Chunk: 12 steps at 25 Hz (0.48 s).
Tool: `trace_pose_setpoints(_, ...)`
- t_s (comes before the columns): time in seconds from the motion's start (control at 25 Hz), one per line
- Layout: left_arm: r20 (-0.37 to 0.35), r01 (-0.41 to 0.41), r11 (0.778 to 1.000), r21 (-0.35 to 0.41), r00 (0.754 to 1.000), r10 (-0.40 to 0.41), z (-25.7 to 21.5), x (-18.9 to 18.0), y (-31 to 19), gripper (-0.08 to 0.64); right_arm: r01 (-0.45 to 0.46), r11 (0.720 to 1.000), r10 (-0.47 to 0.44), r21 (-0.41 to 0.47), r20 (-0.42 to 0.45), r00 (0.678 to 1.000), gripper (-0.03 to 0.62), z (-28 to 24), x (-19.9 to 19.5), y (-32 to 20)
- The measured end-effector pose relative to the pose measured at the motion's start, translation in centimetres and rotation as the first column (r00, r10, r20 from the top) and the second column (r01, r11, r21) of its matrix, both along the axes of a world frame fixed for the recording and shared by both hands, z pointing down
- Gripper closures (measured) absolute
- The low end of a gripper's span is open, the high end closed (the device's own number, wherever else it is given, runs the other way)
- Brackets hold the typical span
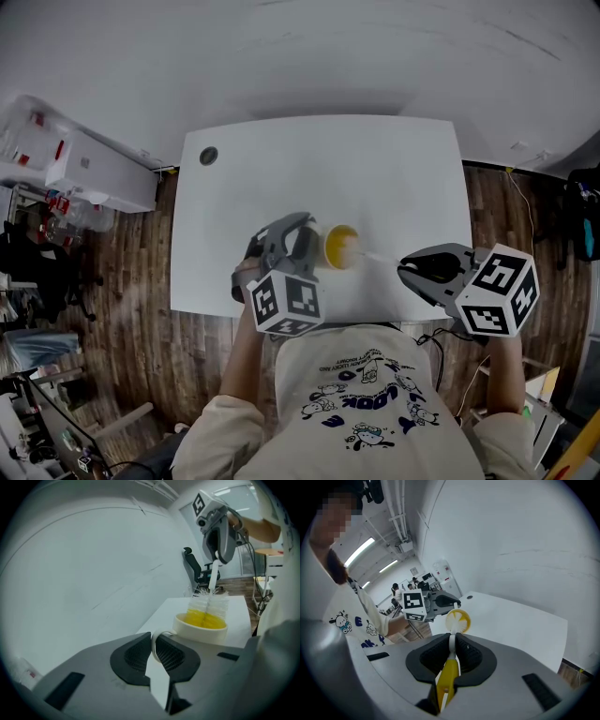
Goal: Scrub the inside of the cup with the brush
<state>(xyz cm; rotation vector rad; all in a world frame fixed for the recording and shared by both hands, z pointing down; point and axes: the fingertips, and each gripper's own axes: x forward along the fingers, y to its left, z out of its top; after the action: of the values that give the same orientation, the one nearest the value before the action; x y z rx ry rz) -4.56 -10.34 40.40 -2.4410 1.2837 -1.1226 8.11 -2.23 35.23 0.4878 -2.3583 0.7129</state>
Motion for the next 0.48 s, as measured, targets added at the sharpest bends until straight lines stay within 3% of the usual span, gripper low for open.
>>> trace_pose_setpoints(0.48,-0.011,0.035,0.999,-0.031,0.999,-0.035,1.0,-1.5,0.3,0.525,-0.061,0.998,0.061,0.005,0.032,0.998,0.545,-1.0,1.5,-0.5)
